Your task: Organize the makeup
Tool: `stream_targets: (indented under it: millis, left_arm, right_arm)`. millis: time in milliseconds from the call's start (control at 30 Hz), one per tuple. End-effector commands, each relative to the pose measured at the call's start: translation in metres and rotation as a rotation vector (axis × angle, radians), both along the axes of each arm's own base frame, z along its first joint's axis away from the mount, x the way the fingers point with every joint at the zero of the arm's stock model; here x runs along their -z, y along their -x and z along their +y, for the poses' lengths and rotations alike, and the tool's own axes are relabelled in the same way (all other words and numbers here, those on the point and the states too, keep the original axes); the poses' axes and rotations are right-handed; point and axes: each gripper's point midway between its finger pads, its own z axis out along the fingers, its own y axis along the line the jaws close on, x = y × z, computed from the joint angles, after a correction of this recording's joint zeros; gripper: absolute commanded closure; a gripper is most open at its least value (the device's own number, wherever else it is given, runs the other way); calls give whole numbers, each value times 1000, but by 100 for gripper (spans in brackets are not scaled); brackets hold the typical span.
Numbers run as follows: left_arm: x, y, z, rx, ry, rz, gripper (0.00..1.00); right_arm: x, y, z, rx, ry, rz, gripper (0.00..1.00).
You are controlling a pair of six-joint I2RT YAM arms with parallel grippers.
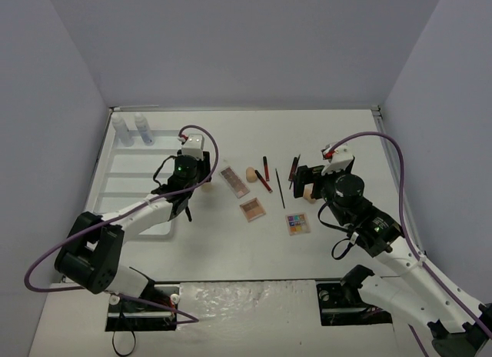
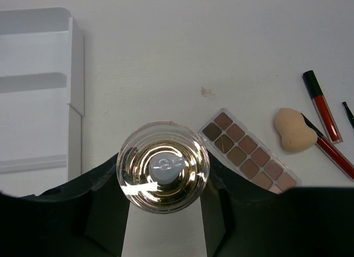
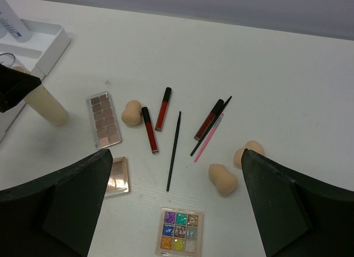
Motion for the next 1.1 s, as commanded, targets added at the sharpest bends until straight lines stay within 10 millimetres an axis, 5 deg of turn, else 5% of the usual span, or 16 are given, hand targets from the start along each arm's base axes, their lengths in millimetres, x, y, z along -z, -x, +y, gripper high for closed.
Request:
stream_targets:
  millis: [0, 67, 433, 700, 1067]
  left_arm:
    - [-113, -22, 6, -39, 45, -231, 100]
    - [-143, -33, 15, -62, 45, -267, 100]
    - [-194, -106, 95, -183, 53, -332, 100]
    - [-170, -158, 123, -209, 54, -321, 100]
    - [-148, -197, 145, -240, 54, -321, 100]
  right_arm:
    - [-20, -7, 4, 2, -32, -52, 0]
    - [-21, -8, 4, -1, -29, -54, 0]
    - [-27, -9, 8, -20, -20, -62, 0]
    - [-19, -11, 10, -27, 0, -43, 0]
    - [-9, -16, 12, -27, 25, -18, 0]
